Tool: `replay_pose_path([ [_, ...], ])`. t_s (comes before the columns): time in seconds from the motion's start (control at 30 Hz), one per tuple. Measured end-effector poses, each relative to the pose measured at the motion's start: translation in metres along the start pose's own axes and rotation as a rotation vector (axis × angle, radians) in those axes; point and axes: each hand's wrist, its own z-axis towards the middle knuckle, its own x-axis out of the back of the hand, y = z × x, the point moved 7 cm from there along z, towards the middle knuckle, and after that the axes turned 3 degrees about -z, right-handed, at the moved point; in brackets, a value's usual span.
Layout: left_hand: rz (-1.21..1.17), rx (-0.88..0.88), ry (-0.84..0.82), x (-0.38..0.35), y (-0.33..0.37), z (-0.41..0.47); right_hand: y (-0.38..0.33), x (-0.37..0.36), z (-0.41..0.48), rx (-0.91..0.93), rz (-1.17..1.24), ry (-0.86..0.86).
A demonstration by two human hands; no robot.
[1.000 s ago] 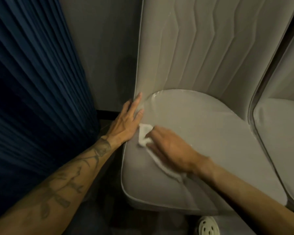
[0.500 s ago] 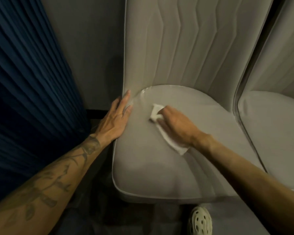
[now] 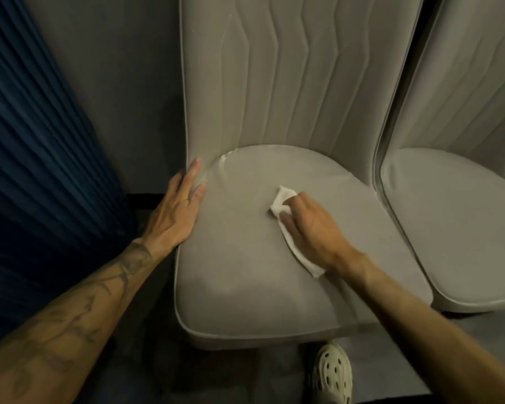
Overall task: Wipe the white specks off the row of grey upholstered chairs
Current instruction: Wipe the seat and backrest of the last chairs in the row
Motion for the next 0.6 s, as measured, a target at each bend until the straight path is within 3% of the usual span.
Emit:
replay_pose_path([
  [0.1, 0.009, 0.0, 0.019, 0.002, 0.0, 0.0, -0.064, -0.017, -0.038, 0.101, 0.171, 0.038],
  [0.17, 0.016, -0.002, 0.017, 0.002, -0.001, 0.0, -0.113, -0.03, -0.065, 0.278, 0.29, -0.039],
  [0.23, 0.016, -0.002, 0.008, 0.002, -0.001, 0.0, -0.123, -0.028, -0.07, 0.342, 0.3, -0.095],
  [0.43, -0.007, -0.008, 0.011, 0.001, -0.001, -0.001, -0.052, -0.008, -0.068, -0.111, 0.06, 0.113],
  [0.5, -0.005, -0.008, 0.011, 0.001, -0.001, -0.002, -0.085, -0.019, -0.079, -0.097, 0.096, 0.127],
  [0.6, 0.003, -0.009, 0.01, 0.001, 0.0, 0.0, -0.152, -0.039, -0.083, 0.159, 0.22, 0.025],
])
